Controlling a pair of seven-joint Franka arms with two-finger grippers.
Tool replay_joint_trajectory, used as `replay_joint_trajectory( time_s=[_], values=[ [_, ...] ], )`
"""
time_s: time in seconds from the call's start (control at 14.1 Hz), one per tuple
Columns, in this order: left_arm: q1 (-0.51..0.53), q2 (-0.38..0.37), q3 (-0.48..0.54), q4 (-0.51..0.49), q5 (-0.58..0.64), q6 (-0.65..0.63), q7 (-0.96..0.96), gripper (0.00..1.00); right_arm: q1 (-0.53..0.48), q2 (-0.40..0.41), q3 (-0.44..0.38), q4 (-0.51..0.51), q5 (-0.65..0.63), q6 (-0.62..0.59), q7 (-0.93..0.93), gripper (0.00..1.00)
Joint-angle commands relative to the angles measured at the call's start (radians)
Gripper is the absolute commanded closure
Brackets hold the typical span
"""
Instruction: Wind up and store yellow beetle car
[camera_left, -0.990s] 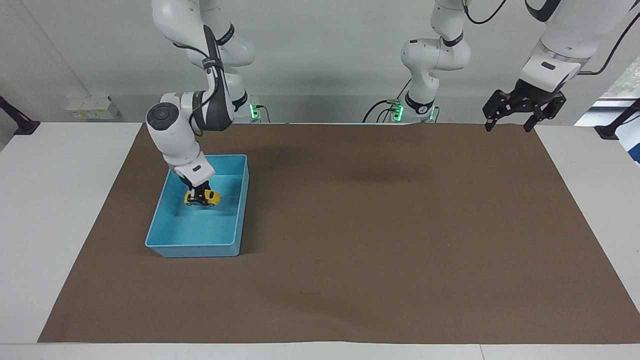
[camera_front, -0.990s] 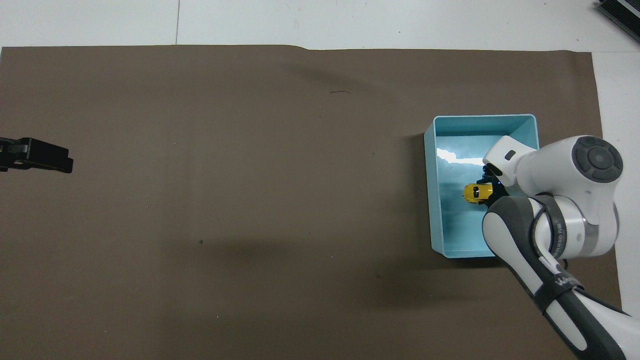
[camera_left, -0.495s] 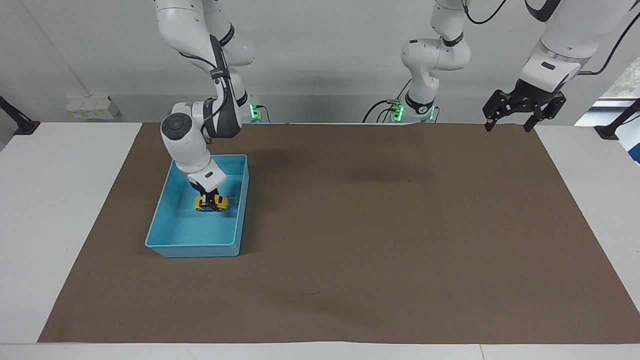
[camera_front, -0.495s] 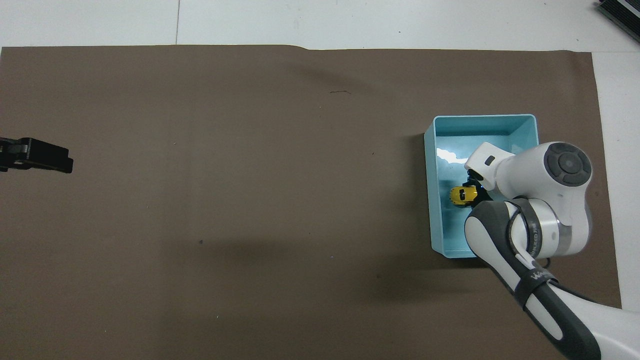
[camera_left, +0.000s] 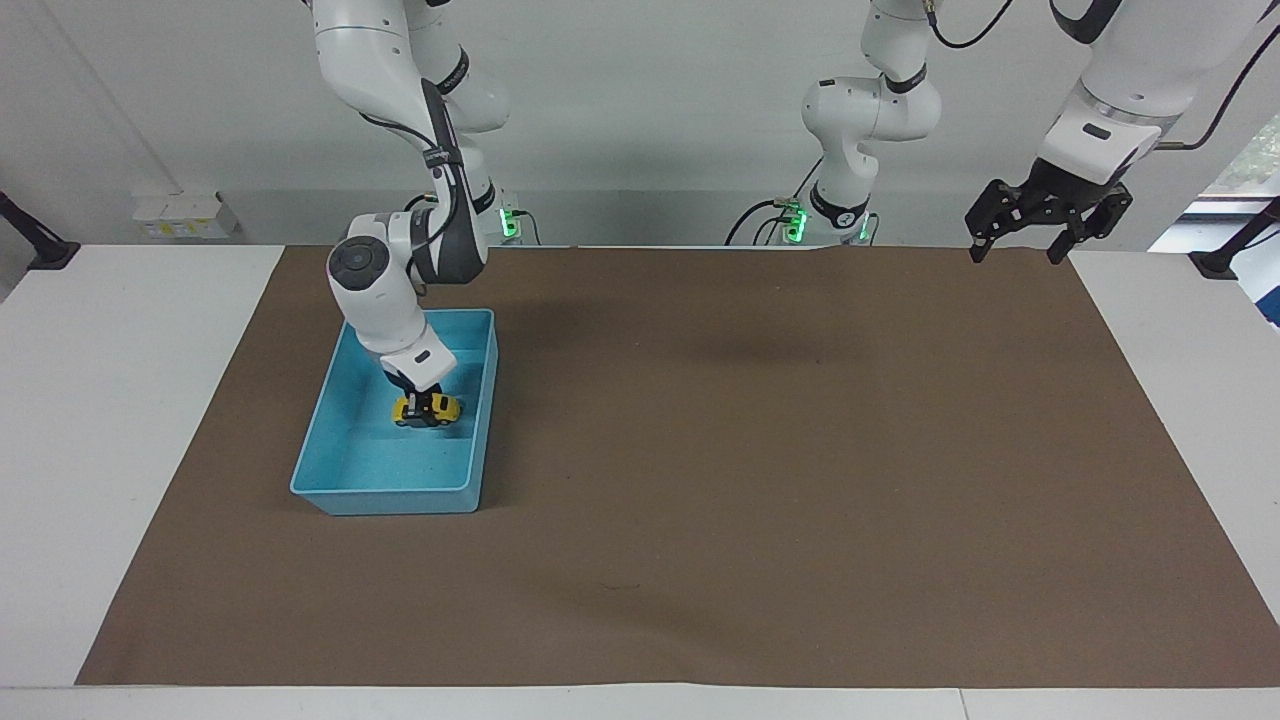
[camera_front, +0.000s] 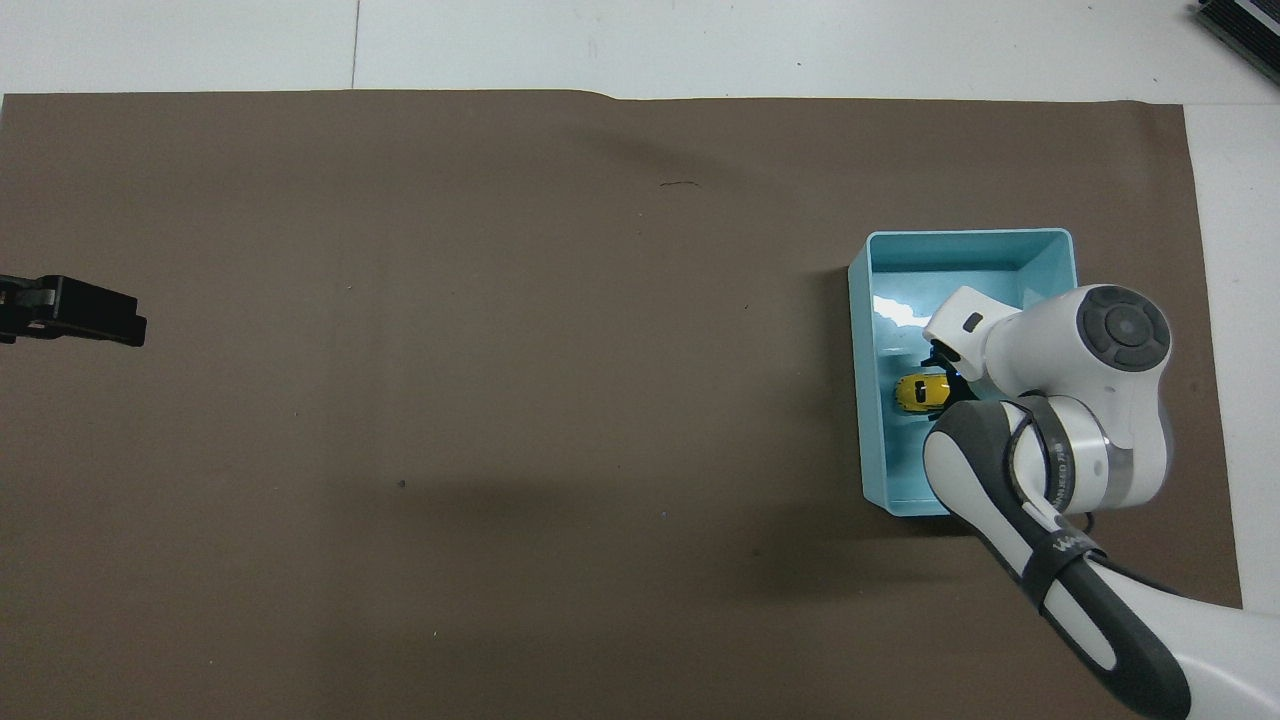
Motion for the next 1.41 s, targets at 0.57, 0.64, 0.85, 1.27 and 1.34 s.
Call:
replay_joint_trajectory(
  time_s=[0.57, 0.64, 0.85, 1.27, 1.34],
  values=[
    [0.019, -0.011, -0.012, -0.005, -0.006, -0.013, 0.009, 0.00, -0.019, -0.026, 0.002, 0.301, 0.008, -0.330, -0.007, 0.00],
    [0.018, -0.013, -0.012, -0.007, -0.006, -0.013, 0.009, 0.00, -0.019, -0.032, 0.002, 0.312, 0.011, -0.342, 0.002, 0.00],
    [0.018, -0.011, -0.012, -0.005, -0.006, -0.013, 0.009, 0.00, -0.038, -0.062, -0.004, 0.359, 0.022, -0.379, 0.081, 0.00],
    [0.018, -0.011, -0.010, -0.007, -0.006, -0.013, 0.009, 0.00, -0.050, -0.139, -0.002, 0.469, 0.020, -0.511, 0.422, 0.00],
    [0.018, -0.011, -0.012, -0.005, -0.006, -0.013, 0.009, 0.00, -0.050, -0.141, -0.002, 0.494, 0.020, -0.535, 0.481, 0.00]
  ],
)
